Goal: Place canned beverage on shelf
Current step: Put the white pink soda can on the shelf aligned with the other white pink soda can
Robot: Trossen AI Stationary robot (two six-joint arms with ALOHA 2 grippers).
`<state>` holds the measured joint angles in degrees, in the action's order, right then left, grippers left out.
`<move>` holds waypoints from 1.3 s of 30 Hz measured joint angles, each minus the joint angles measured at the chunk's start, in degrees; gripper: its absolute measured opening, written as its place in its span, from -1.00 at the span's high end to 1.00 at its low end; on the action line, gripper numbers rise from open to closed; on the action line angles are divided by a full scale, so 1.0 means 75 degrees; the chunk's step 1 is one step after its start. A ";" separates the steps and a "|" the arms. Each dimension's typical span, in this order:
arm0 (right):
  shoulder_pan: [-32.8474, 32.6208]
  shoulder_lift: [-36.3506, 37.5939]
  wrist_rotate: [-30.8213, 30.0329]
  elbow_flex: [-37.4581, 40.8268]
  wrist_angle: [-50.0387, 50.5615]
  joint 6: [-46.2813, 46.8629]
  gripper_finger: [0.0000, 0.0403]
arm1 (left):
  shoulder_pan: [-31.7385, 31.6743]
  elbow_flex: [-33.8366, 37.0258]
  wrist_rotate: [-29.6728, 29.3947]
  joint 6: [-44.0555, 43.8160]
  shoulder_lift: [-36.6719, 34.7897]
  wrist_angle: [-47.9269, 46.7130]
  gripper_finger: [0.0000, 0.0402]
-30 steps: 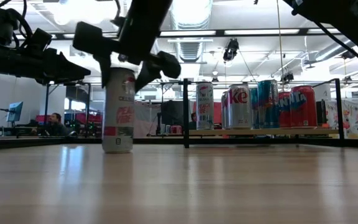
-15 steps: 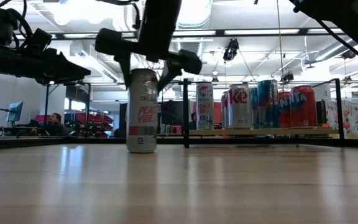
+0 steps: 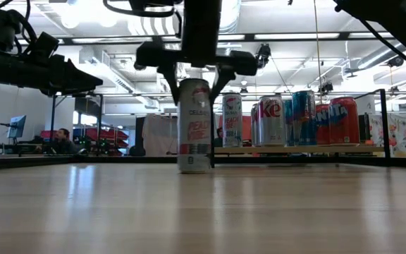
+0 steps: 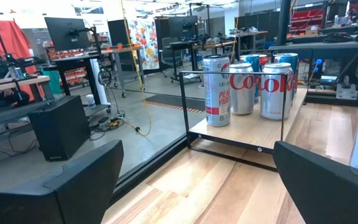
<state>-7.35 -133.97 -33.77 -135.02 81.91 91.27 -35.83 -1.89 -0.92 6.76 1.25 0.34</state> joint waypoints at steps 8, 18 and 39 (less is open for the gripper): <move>0.0000 0.0037 0.0483 -0.0003 0.0699 0.0935 -0.31 | 0.0000 -0.0002 0.0000 0.0001 0.0001 0.0000 -0.98; 0.0000 0.0104 0.0863 0.0006 0.1142 0.1904 -0.32 | 0.0000 -0.0003 0.0001 0.0002 -0.0001 0.0000 -0.98; -0.0038 0.0351 0.1226 0.0026 0.1059 0.1092 -0.44 | 0.0000 -0.0003 -0.0002 0.0000 0.0001 0.0000 -0.98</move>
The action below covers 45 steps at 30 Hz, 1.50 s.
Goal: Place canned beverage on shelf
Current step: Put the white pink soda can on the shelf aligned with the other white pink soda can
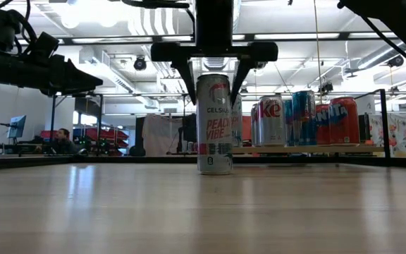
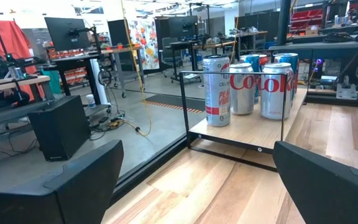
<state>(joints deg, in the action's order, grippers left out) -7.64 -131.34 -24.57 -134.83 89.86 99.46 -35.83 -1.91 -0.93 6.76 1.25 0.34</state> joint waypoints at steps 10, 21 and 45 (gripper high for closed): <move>0.0000 0.0141 0.0260 0.0001 0.0012 -0.0825 -0.95 | 0.0003 0.0002 0.0000 0.0002 -0.0001 0.0000 -0.98; 0.0258 0.0246 0.1547 -0.0008 -0.0074 -0.2944 -0.99 | 0.0000 0.0002 0.0003 0.0001 0.0000 0.0000 -0.98; 0.1300 0.0313 0.3646 -0.0017 -0.0230 -0.4543 -0.99 | 0.0000 0.0000 0.0001 0.0003 -0.0001 0.0000 -0.98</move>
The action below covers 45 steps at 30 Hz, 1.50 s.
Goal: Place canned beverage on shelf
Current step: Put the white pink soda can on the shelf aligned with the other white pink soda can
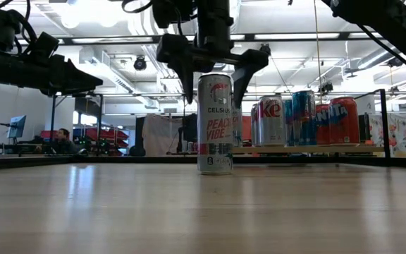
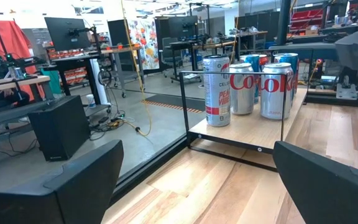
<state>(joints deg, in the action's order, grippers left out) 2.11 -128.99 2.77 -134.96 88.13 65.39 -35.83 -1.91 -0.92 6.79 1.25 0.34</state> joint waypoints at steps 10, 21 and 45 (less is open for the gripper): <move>-0.0006 0.0000 0.0115 0.0000 -0.0046 0.0425 -0.92 | 0.0001 0.0002 -0.0001 -0.0003 0.0001 0.0000 -0.98; 0.0038 0.0000 0.0091 -0.0009 -0.0009 0.0927 -0.19 | 0.0002 0.0001 -0.0001 -0.0003 0.0001 0.0000 -0.98; 0.0310 0.1247 -0.0745 0.0197 0.0244 0.1199 -0.19 | 0.0001 0.0001 0.0000 -0.0003 0.0000 0.0000 -0.98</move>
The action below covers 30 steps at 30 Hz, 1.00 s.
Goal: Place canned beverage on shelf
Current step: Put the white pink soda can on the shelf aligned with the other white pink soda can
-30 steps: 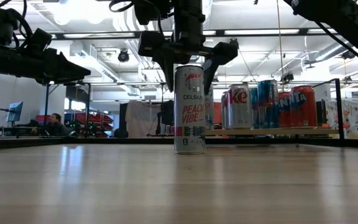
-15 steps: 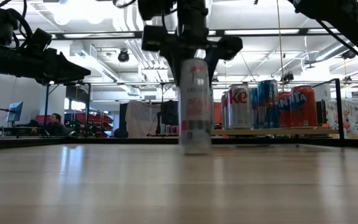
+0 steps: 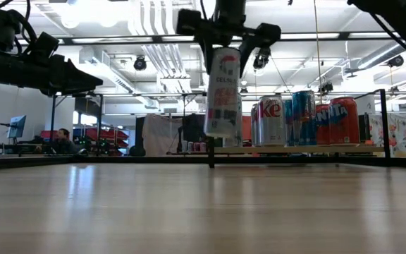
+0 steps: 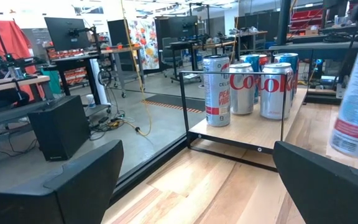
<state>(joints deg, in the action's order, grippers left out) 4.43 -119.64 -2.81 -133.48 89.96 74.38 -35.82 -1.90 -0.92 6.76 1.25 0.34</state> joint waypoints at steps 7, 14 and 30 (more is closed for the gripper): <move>0.0425 0.0686 0.0040 0.1111 0.0043 -0.0056 -0.19 | -0.0001 -0.0001 0.0000 0.0002 0.0001 0.0000 -0.98; 0.0888 0.1289 -0.0229 0.1549 0.0009 -0.0103 -0.20 | 0.0001 -0.0001 0.0001 0.0003 0.0001 0.0000 -0.98; 0.1914 0.0732 0.0184 0.1494 -0.0375 -0.0515 -0.23 | 0.0001 0.0000 0.0001 0.0002 0.0000 0.0000 -0.98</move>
<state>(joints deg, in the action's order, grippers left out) 18.79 -114.15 -1.43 -122.28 87.15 70.52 -35.82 -1.90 -0.91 6.78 1.25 0.34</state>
